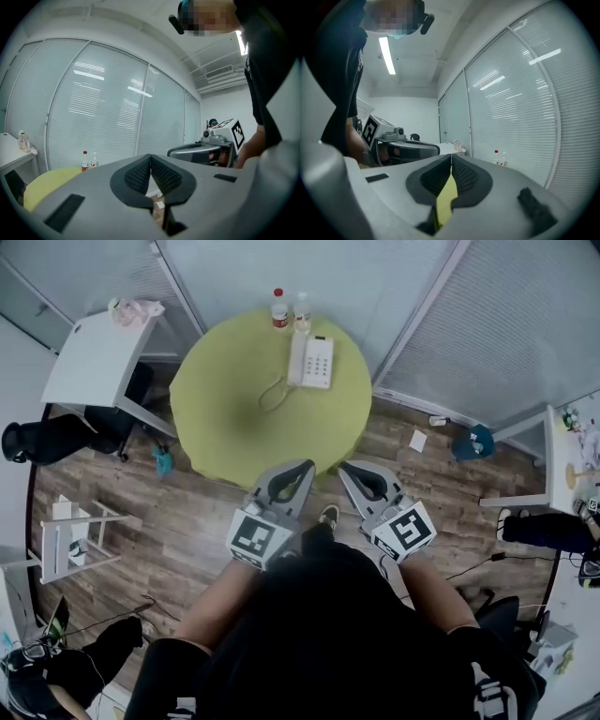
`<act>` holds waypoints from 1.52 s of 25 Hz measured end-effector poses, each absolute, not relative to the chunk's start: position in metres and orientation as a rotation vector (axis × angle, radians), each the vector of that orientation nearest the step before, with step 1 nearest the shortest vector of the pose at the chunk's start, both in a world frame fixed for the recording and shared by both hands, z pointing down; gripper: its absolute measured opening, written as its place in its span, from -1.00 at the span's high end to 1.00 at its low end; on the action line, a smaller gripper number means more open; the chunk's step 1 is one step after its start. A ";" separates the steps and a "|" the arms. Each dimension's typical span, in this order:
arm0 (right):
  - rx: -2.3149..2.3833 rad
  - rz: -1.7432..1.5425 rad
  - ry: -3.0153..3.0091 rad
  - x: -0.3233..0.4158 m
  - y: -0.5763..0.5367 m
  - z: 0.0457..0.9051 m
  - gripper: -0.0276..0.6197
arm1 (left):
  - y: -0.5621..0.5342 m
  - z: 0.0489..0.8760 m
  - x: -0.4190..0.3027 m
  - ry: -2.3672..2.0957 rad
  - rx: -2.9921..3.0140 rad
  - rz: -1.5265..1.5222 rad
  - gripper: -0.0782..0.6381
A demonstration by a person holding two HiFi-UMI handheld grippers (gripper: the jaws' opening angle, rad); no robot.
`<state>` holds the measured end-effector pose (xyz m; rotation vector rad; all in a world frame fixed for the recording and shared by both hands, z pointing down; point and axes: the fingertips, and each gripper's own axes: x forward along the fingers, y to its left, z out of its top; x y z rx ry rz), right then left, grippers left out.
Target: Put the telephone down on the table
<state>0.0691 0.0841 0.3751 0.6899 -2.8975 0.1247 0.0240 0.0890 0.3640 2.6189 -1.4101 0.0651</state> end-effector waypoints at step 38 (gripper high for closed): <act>1.022 0.198 -2.797 0.008 -0.160 0.426 0.85 | -0.171 0.443 -0.034 -1.297 2.552 0.132 0.74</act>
